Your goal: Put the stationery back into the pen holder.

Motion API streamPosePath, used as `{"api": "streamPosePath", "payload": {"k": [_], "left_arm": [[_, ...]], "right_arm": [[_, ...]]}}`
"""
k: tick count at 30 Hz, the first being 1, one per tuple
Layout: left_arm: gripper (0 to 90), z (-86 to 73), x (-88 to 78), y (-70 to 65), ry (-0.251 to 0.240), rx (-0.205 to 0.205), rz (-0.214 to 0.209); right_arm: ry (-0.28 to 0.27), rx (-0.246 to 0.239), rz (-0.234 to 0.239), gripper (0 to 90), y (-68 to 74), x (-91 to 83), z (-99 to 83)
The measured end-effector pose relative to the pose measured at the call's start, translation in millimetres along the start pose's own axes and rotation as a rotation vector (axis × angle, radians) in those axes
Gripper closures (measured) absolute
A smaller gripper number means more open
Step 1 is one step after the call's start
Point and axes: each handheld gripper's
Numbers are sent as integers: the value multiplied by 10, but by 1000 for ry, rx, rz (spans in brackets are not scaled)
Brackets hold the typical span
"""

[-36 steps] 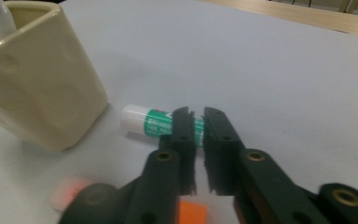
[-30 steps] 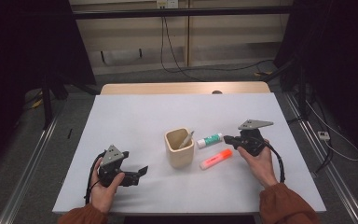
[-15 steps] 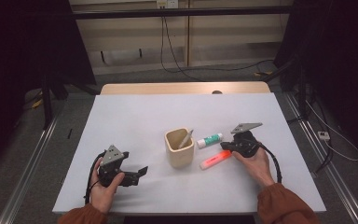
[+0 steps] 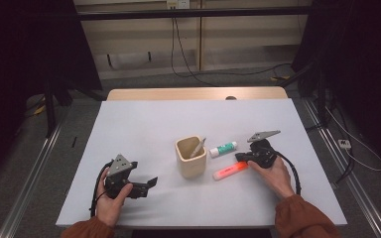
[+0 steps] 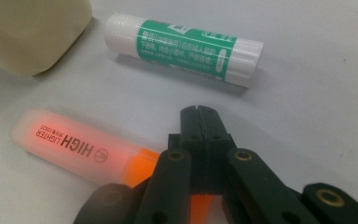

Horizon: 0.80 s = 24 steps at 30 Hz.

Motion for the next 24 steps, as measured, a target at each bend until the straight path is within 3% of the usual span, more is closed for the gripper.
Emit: {"api": "streamPosePath", "payload": {"k": [8,24], "left_arm": [[60,-4,-5,1,-3,0,-5],[61,-3,-7,5,4,9,-8]], "right_arm": [[40,-23,-11,900,58,-49,8],[98,-87,13,900,175,-189,-56]]}}
Point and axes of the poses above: each handheld gripper's, and its own axes: x roughly forward along the jaws, z roughly out of its top, y roughly to its left, and after that the axes turned 10 degrees about -x, right-handed
